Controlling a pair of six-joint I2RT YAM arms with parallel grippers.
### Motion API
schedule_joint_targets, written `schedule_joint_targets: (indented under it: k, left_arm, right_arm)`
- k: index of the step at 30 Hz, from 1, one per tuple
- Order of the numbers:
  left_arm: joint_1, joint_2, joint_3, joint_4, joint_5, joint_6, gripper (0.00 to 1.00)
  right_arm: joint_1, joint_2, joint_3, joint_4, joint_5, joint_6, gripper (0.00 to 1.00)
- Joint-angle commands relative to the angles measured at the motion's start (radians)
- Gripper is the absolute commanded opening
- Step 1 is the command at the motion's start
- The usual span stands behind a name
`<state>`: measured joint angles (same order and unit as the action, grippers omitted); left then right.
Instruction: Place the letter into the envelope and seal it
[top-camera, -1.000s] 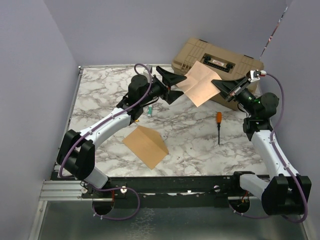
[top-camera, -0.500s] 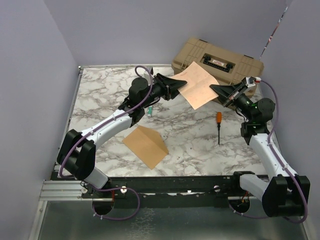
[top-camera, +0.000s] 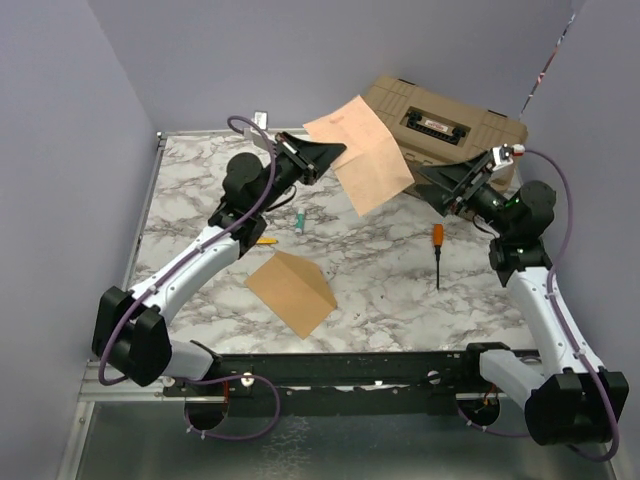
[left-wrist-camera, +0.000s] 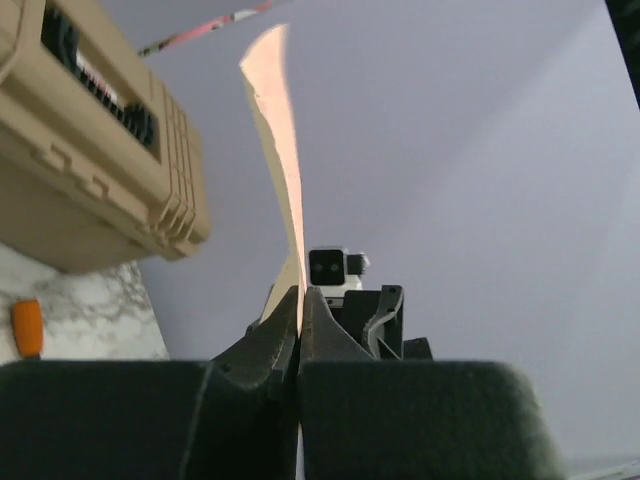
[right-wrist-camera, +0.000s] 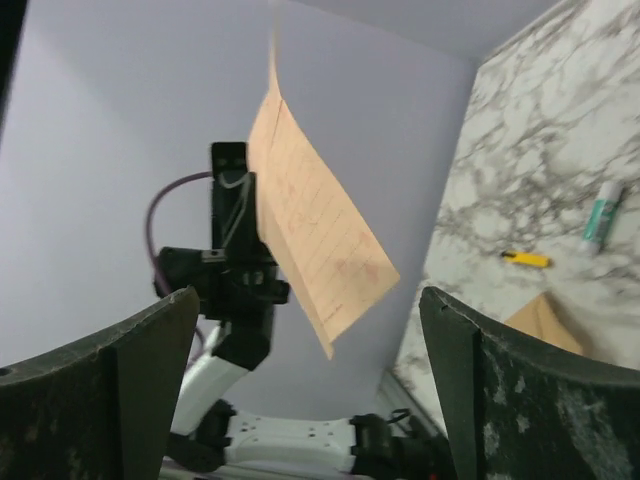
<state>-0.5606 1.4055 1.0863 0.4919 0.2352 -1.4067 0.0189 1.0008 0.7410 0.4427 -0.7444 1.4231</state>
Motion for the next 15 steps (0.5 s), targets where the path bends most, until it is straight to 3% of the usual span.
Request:
schedule_joint_targets:
  k: [1, 3, 7, 15]
  left_arm:
    - [0.058, -0.055, 0.044, 0.024, 0.143, 0.261, 0.00]
    - [0.095, -0.043, 0.073, 0.024, 0.267, 0.281, 0.00]
    - [0.137, -0.017, 0.127, 0.022, 0.450, 0.283, 0.00]
    - [0.140, 0.009, 0.219, 0.023, 0.648, 0.362, 0.00]
  right_arm:
    - [0.002, 0.007, 0.182, -0.367, -0.075, -0.424, 0.97]
    - [0.003, 0.036, 0.249, -0.430, -0.129, -0.536, 0.99]
    - [0.003, 0.096, 0.318, -0.388, -0.272, -0.647, 1.00]
    - [0.009, 0.159, 0.356, -0.167, -0.363, -0.625, 1.00]
